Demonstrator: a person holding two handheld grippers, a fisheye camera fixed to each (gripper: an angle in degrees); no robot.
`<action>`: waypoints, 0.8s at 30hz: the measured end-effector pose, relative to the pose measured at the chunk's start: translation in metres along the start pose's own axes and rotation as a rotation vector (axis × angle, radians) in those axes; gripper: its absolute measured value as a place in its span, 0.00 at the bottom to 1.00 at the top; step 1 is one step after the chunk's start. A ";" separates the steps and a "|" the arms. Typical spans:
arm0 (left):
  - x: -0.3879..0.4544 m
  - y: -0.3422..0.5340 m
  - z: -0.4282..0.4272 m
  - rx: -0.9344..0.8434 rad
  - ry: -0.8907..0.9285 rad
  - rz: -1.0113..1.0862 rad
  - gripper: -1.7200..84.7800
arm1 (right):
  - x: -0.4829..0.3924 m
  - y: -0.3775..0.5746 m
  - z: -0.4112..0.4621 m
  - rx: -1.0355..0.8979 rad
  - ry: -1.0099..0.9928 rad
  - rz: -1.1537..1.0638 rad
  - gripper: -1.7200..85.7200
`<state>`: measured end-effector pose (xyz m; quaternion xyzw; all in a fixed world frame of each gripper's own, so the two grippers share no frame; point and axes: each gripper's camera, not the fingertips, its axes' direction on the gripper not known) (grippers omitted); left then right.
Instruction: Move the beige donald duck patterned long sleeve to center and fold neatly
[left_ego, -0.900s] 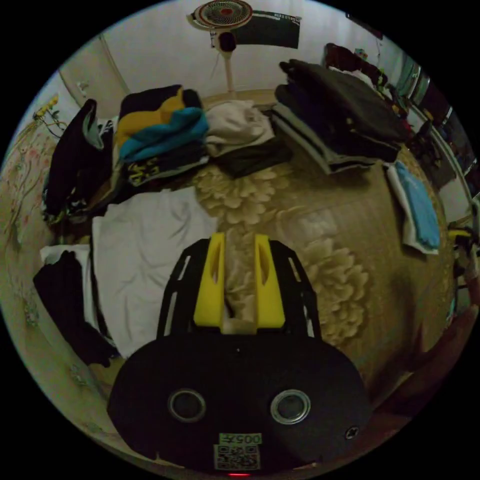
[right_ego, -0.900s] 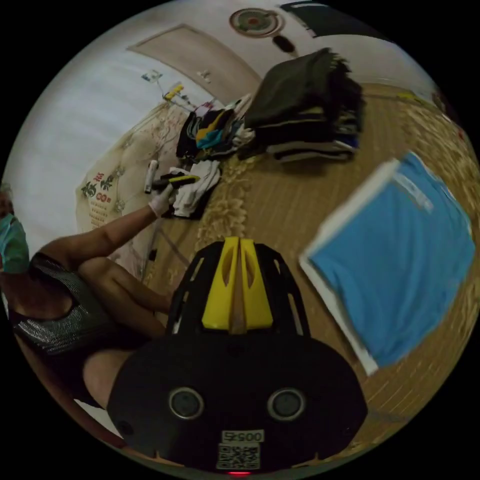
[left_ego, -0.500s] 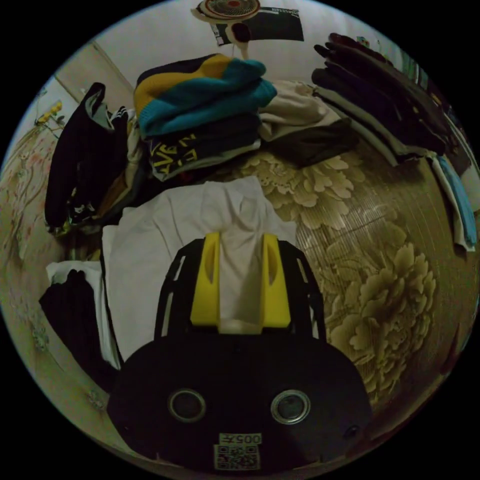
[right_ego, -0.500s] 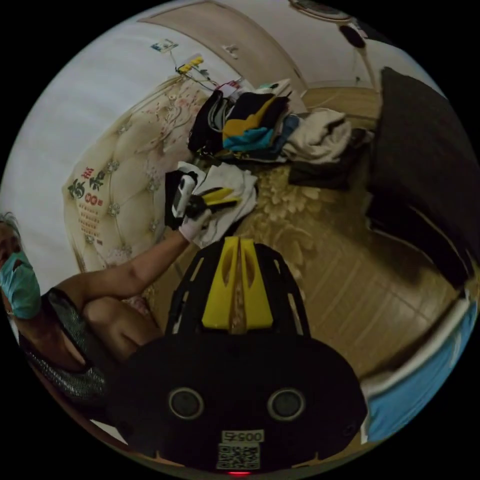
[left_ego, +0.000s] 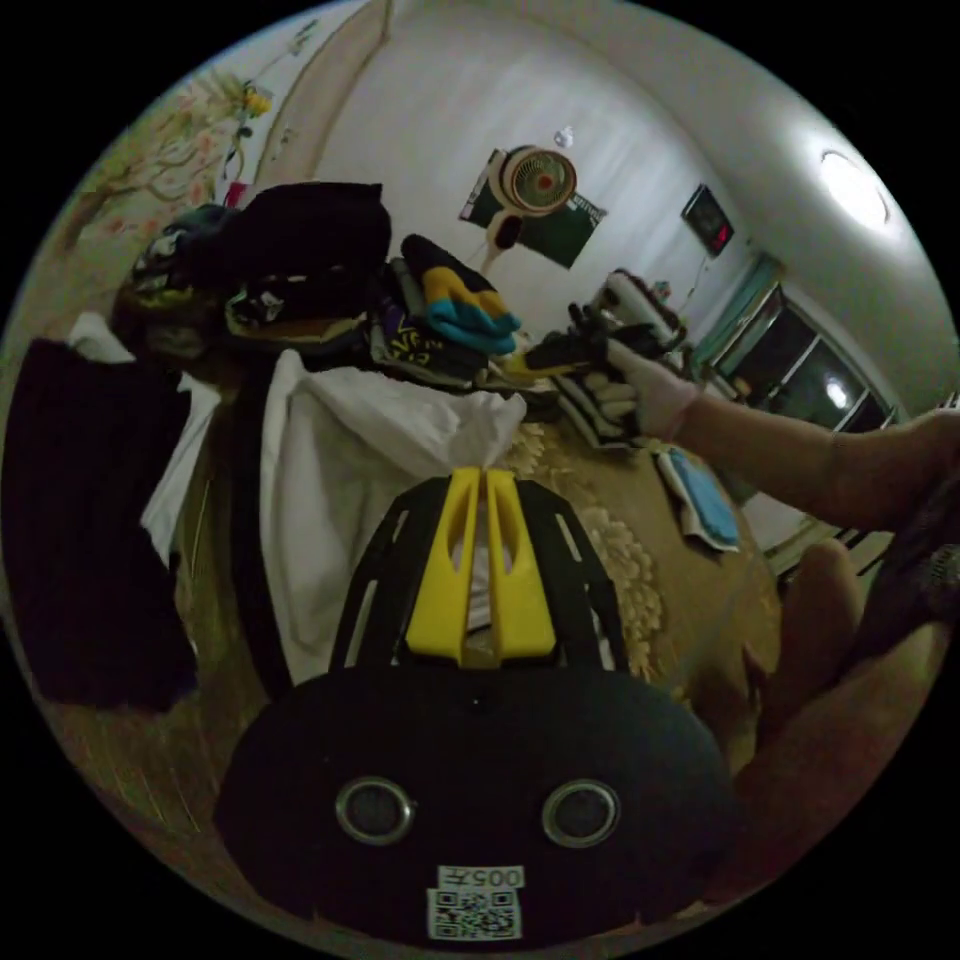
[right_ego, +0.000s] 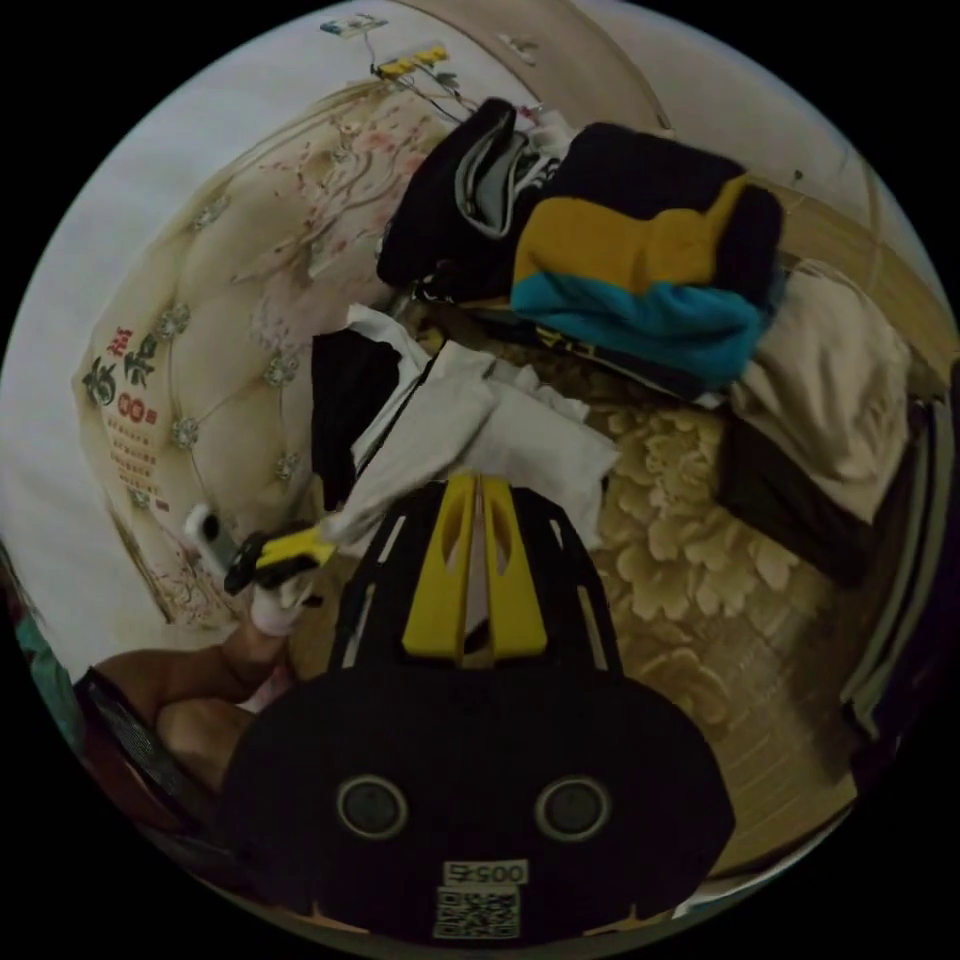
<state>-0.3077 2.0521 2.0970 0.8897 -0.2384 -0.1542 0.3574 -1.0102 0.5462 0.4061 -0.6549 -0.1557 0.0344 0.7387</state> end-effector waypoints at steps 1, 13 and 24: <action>-0.014 0.010 -0.029 0.014 0.047 -0.028 0.03 | -0.012 -0.011 0.018 -0.027 -0.003 0.014 0.05; -0.087 0.051 -0.234 0.061 0.371 -0.078 0.02 | -0.121 -0.033 0.134 -0.045 -0.261 0.157 0.11; -0.109 0.033 -0.395 0.248 0.532 -0.078 0.02 | -0.252 0.044 0.080 0.137 -0.220 -0.055 0.01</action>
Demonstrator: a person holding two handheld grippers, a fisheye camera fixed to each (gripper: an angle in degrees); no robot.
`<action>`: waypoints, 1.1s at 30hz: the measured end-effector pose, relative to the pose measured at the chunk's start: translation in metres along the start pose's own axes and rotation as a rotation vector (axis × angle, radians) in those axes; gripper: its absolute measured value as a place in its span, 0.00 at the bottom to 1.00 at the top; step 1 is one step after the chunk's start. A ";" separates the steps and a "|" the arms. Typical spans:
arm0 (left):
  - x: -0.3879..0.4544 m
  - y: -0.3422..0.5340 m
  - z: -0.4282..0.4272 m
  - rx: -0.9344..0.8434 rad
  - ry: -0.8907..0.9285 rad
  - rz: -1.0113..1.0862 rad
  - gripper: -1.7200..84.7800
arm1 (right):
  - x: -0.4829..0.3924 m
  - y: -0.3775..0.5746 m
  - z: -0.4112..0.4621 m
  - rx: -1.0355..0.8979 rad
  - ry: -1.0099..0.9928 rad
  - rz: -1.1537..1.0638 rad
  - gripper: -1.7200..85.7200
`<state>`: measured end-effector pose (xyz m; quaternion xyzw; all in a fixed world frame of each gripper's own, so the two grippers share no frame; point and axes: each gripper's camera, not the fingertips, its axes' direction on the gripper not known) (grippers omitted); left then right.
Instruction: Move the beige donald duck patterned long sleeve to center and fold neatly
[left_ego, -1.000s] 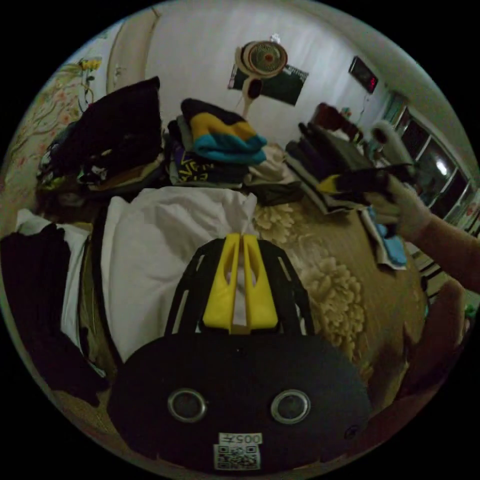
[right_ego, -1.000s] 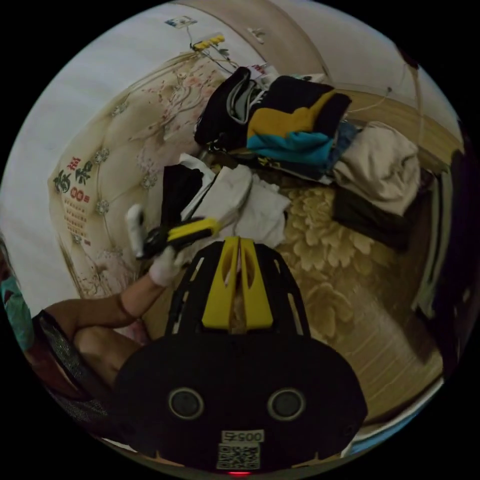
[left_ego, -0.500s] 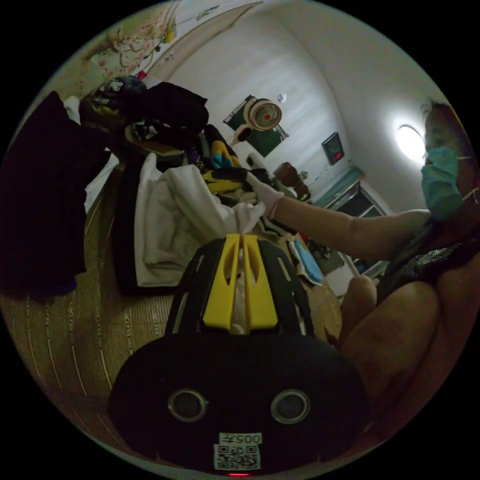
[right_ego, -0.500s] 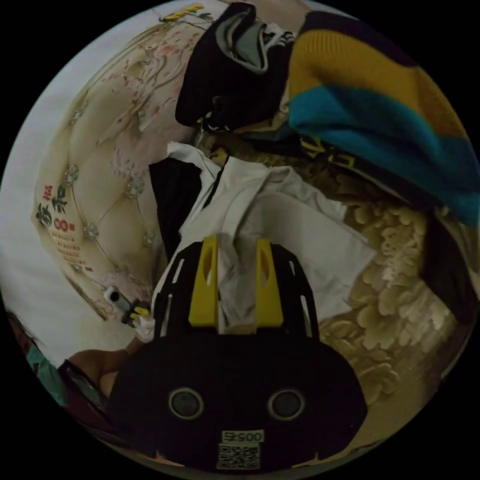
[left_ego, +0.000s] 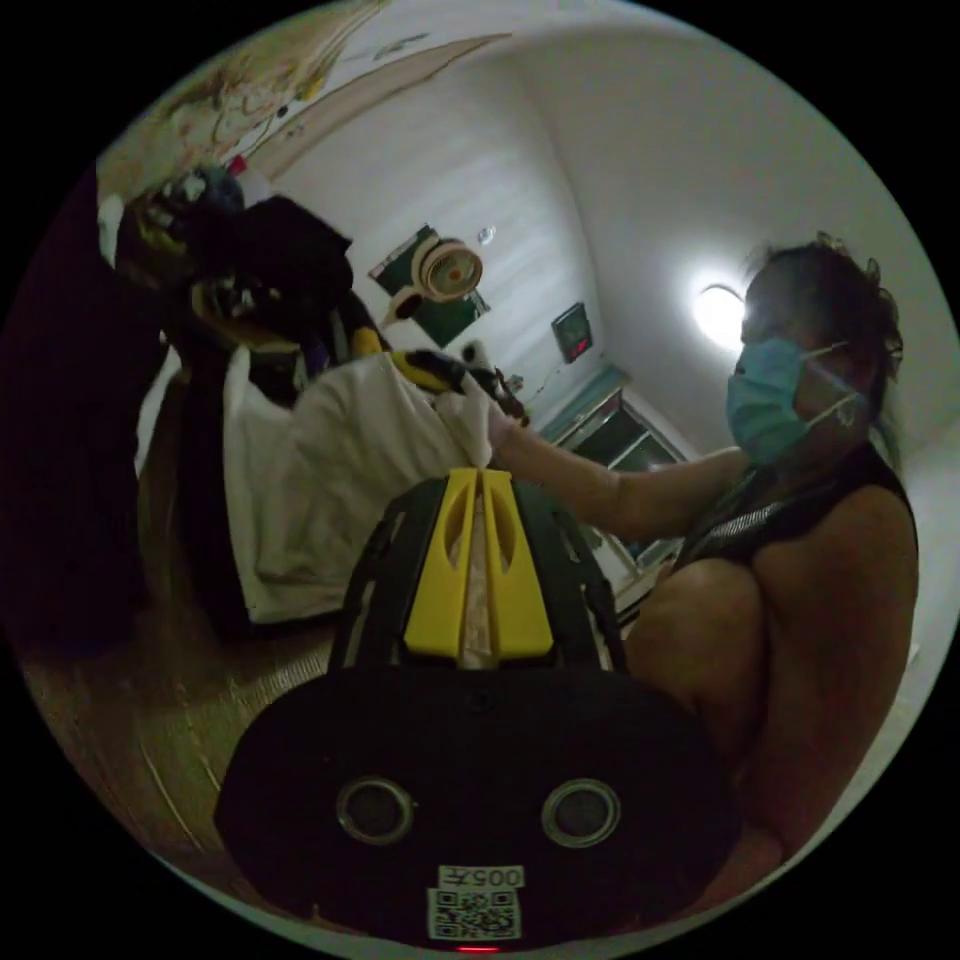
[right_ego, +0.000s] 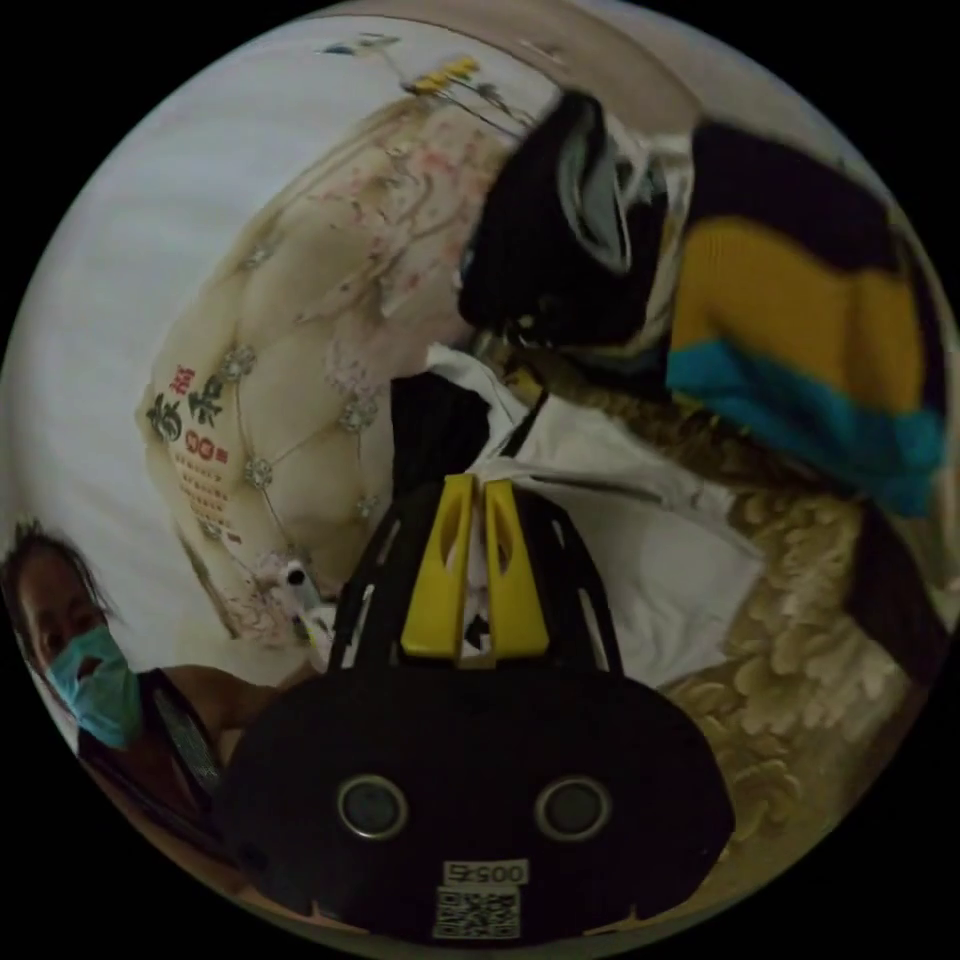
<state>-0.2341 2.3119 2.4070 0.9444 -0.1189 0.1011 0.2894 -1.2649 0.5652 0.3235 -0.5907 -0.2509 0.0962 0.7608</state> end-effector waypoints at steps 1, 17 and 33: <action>0.017 -0.015 -0.017 0.050 -0.017 0.038 0.02 | -0.020 0.014 -0.017 0.038 0.030 -0.034 0.01; 0.331 -0.199 -0.035 0.208 -0.234 0.365 0.02 | -0.261 0.259 -0.251 0.540 0.208 -0.397 0.00; 0.500 -0.253 0.068 0.106 -0.161 0.418 0.02 | -0.311 0.472 -0.358 0.394 0.347 -0.298 0.01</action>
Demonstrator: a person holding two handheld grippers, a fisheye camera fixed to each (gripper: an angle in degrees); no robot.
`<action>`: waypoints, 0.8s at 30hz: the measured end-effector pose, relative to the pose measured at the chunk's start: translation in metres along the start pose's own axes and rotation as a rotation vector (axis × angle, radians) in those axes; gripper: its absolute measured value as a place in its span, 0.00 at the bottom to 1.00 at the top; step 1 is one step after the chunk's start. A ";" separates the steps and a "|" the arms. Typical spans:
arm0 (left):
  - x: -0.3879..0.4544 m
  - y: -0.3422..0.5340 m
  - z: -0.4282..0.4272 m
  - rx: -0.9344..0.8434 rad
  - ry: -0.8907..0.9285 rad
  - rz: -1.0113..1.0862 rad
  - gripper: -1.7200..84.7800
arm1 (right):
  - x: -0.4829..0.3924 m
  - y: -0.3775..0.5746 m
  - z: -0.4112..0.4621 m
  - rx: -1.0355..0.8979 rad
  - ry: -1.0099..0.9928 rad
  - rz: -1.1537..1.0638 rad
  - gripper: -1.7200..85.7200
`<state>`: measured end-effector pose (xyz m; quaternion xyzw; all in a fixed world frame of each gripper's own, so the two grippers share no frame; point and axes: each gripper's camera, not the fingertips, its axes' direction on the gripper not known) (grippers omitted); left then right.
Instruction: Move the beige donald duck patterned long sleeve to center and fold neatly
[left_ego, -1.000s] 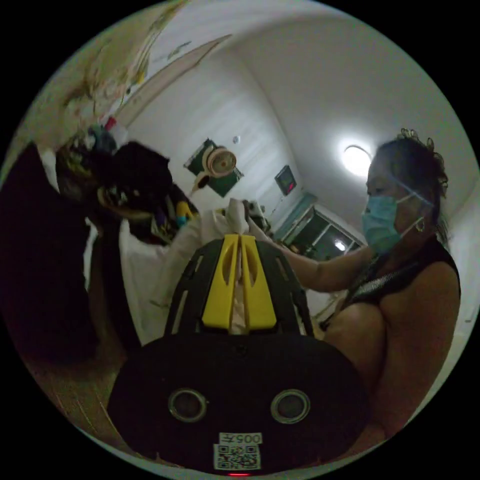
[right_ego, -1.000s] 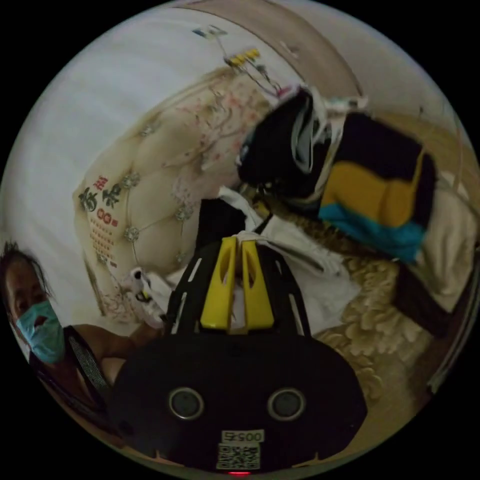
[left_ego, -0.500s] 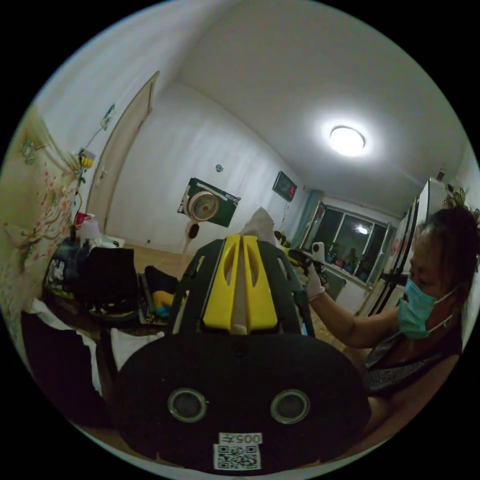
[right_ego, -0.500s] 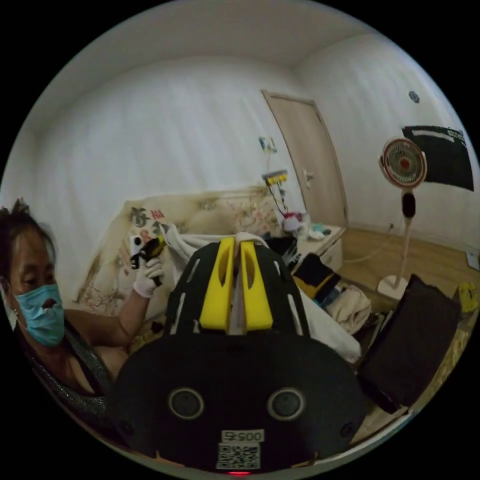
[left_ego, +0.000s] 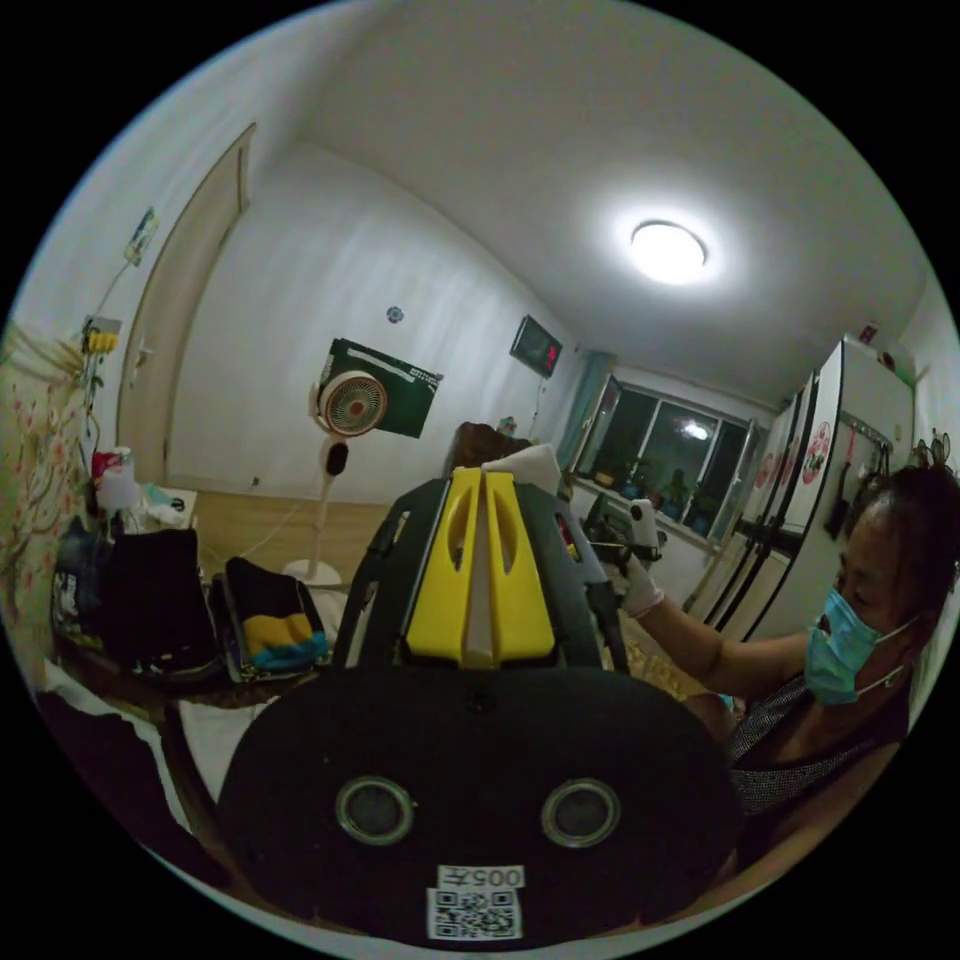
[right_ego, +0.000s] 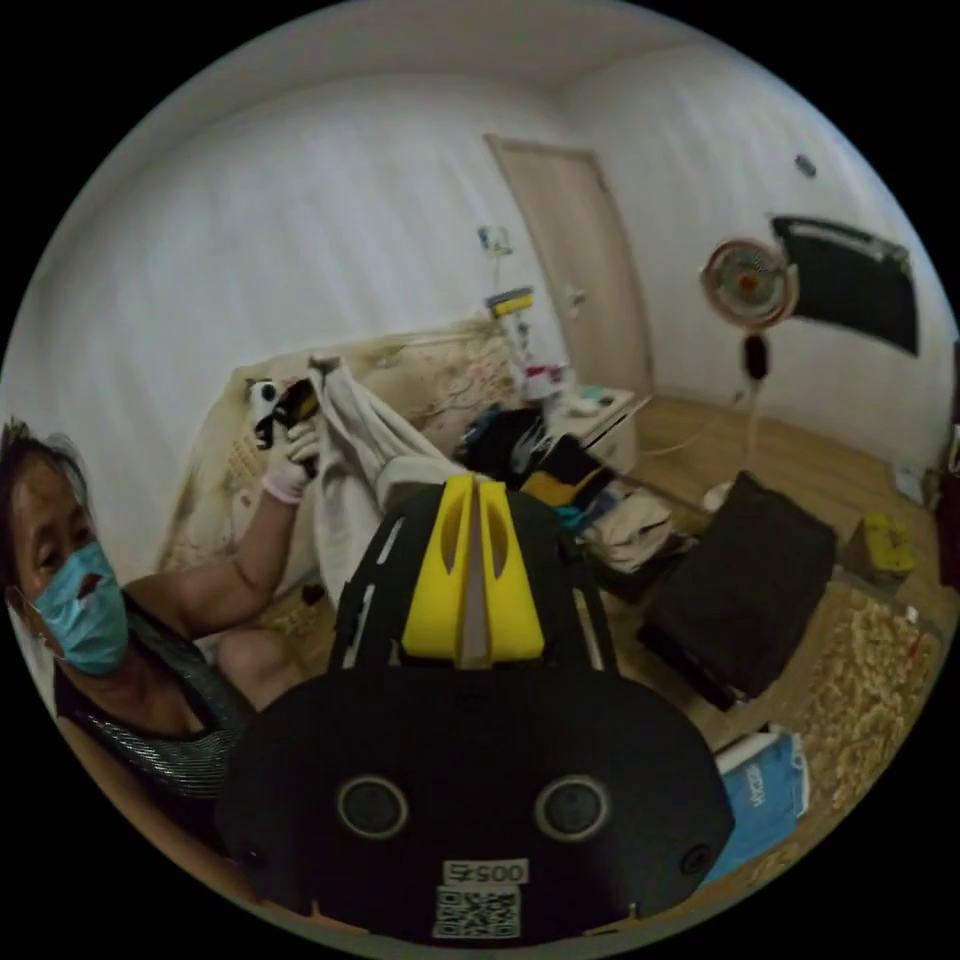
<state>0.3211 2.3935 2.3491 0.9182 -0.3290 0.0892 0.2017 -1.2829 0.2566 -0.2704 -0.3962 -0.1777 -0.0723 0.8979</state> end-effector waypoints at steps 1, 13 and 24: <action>0.013 -0.007 0.007 0.007 0.016 0.014 0.02 | 0.000 0.011 -0.008 -0.011 -0.024 0.008 0.01; 0.146 -0.066 0.094 -0.100 -0.028 0.210 0.02 | 0.009 0.103 -0.084 0.157 -0.020 0.005 0.01; 0.187 -0.020 0.119 -0.108 0.006 0.239 0.02 | 0.001 0.125 -0.183 0.425 0.167 -0.161 0.01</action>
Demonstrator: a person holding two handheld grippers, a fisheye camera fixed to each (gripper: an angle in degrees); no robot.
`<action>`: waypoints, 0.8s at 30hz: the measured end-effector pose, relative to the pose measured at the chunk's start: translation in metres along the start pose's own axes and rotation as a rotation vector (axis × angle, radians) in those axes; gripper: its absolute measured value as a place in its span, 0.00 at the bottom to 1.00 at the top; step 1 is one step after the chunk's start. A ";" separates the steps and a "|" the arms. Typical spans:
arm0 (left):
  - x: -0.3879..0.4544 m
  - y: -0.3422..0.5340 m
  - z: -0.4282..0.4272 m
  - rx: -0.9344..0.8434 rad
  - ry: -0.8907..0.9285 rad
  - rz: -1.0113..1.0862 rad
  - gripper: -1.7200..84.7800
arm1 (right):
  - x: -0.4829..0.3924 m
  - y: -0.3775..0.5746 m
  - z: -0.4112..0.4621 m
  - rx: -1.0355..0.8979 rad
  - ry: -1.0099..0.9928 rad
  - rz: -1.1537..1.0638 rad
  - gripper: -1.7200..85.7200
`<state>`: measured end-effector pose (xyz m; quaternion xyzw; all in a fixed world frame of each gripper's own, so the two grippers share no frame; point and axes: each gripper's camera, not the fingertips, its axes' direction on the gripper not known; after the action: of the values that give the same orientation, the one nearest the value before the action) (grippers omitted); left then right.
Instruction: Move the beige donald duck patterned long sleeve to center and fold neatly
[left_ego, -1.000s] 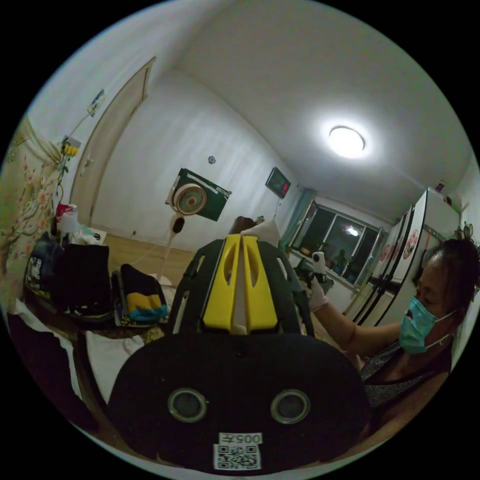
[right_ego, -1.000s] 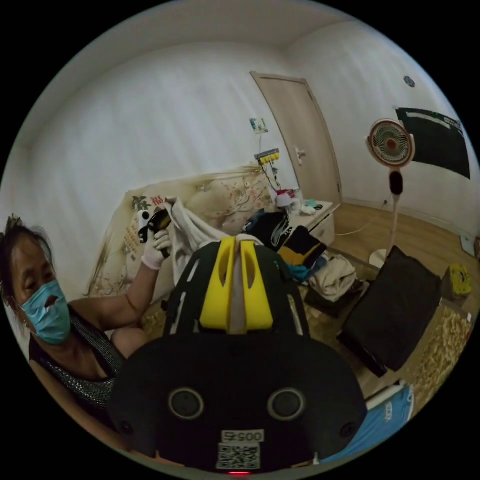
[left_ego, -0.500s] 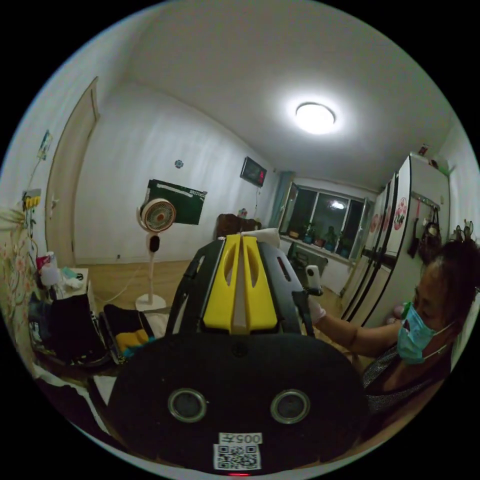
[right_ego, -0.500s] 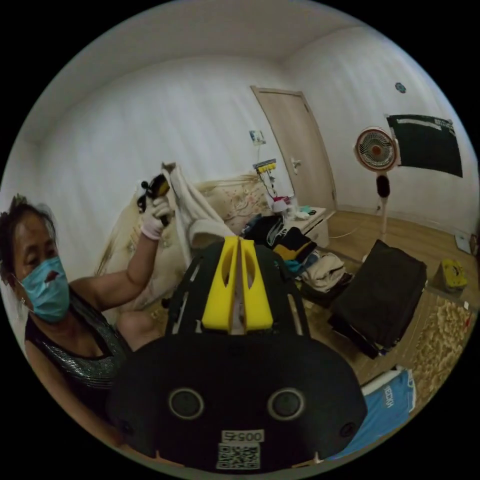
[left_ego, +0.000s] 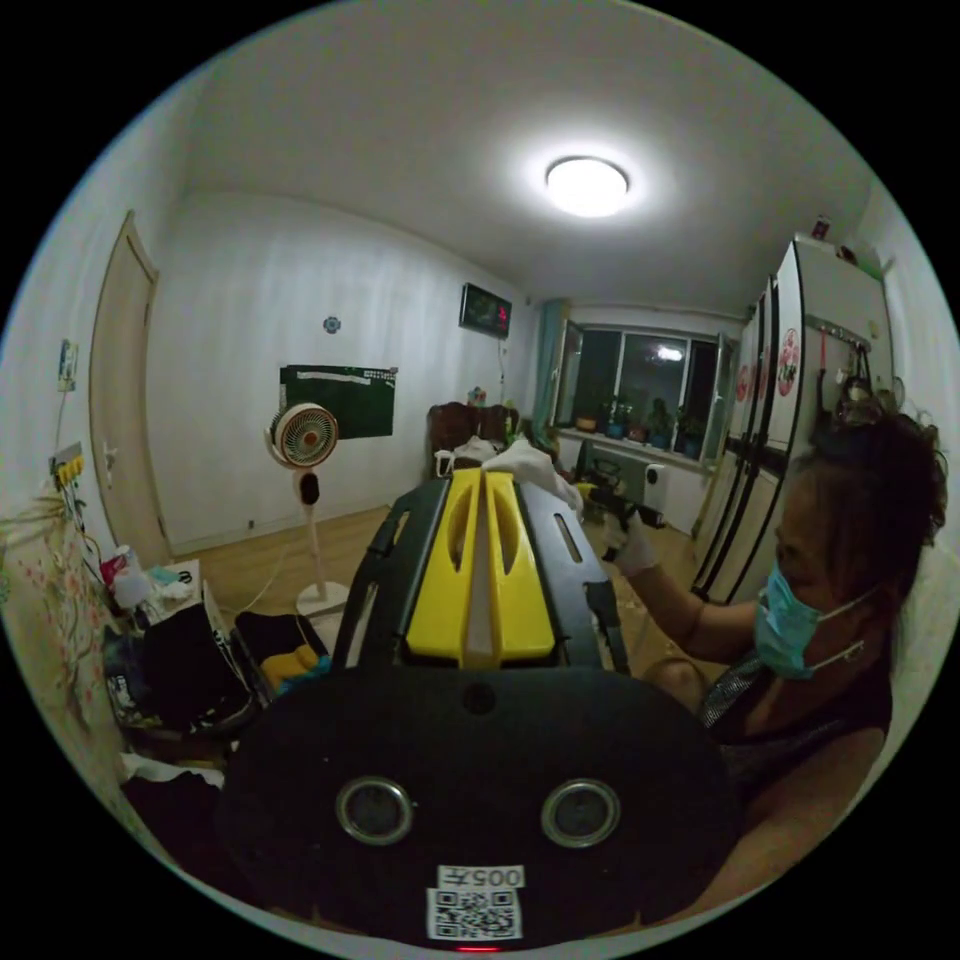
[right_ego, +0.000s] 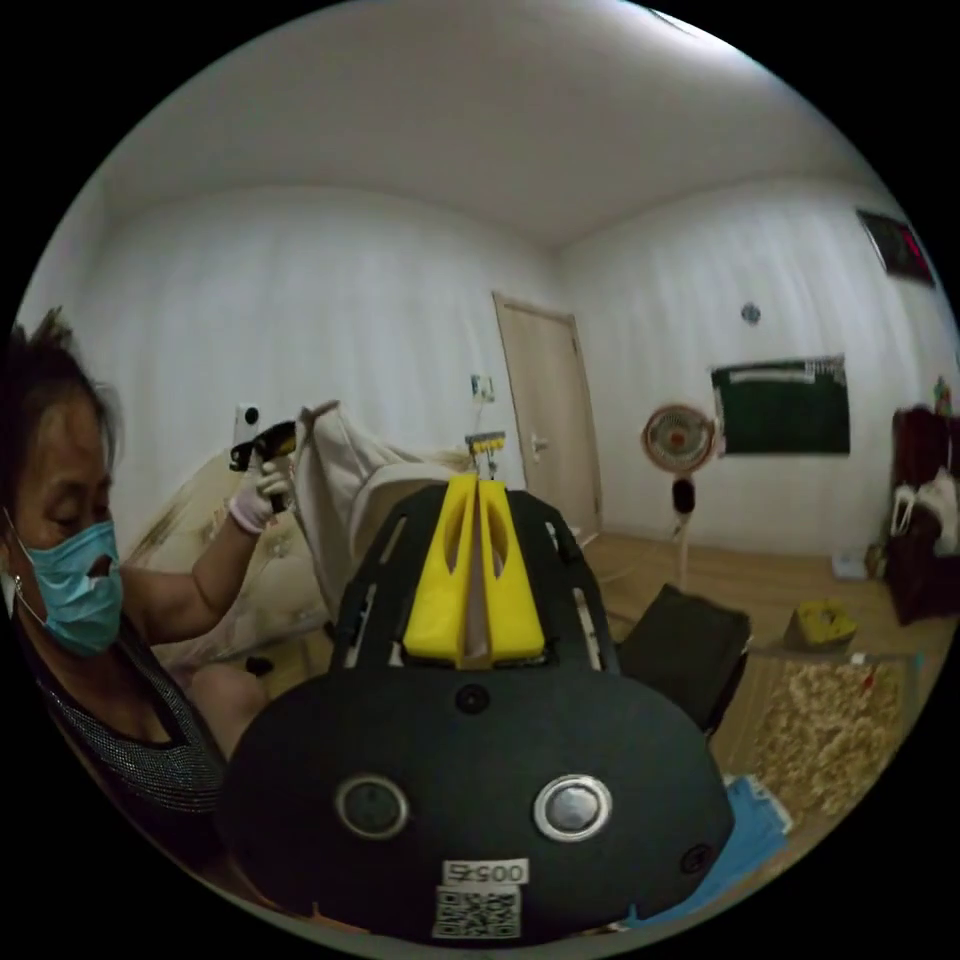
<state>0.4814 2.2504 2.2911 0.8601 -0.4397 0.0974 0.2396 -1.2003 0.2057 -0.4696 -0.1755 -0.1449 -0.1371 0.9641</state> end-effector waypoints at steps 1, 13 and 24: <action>0.004 0.010 0.002 0.003 0.017 0.000 0.02 | -0.004 -0.004 -0.007 0.014 0.027 -0.043 0.01; -0.003 0.109 0.118 -0.184 0.244 -0.061 0.02 | 0.067 0.001 0.020 -0.072 0.217 -0.159 0.00; -0.190 0.325 0.360 -0.448 0.192 -0.546 0.02 | 0.340 0.162 0.283 -0.619 0.231 0.205 0.01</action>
<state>0.0919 2.0437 2.0138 0.8588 -0.1796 0.0115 0.4796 -0.9020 0.3862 -0.1530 -0.4567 0.0320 -0.0959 0.8838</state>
